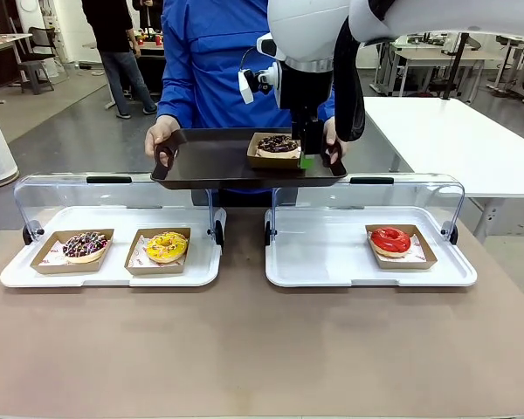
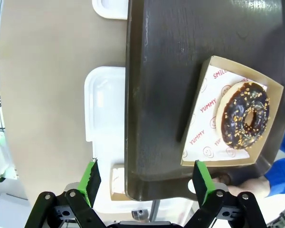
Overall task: Provide the desired donut to the person.
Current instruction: Pick up and lift the Paper togo box containing the Donut pointed at by the person.
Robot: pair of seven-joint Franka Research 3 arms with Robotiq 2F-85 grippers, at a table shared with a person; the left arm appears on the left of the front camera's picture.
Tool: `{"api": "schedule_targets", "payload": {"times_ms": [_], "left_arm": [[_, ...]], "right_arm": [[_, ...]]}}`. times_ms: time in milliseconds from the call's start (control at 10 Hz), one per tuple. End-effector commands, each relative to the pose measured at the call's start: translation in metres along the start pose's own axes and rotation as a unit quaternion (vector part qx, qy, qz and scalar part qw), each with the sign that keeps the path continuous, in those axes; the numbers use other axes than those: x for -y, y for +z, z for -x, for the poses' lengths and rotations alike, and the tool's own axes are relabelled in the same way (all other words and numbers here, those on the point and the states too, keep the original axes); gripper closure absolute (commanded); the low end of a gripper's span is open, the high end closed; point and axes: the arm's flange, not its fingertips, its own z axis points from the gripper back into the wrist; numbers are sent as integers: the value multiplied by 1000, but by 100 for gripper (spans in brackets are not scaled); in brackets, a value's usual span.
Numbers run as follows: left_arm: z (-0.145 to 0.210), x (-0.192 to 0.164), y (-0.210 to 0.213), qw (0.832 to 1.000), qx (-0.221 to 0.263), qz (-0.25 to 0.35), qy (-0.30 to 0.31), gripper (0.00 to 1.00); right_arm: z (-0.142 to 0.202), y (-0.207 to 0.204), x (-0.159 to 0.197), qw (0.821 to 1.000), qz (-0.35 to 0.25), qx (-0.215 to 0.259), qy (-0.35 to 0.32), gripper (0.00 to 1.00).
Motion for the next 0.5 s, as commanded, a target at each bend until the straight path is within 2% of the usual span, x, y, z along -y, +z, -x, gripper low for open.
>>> {"api": "schedule_targets", "payload": {"times_ms": [0,400], "left_arm": [[0,0,0,1000,3,3,3,0],[0,0,0,1000,3,3,3,0]], "right_arm": [[1,-2,-2,1000,10,-3,-5,0],[1,-2,-2,1000,10,-3,-5,0]]}}
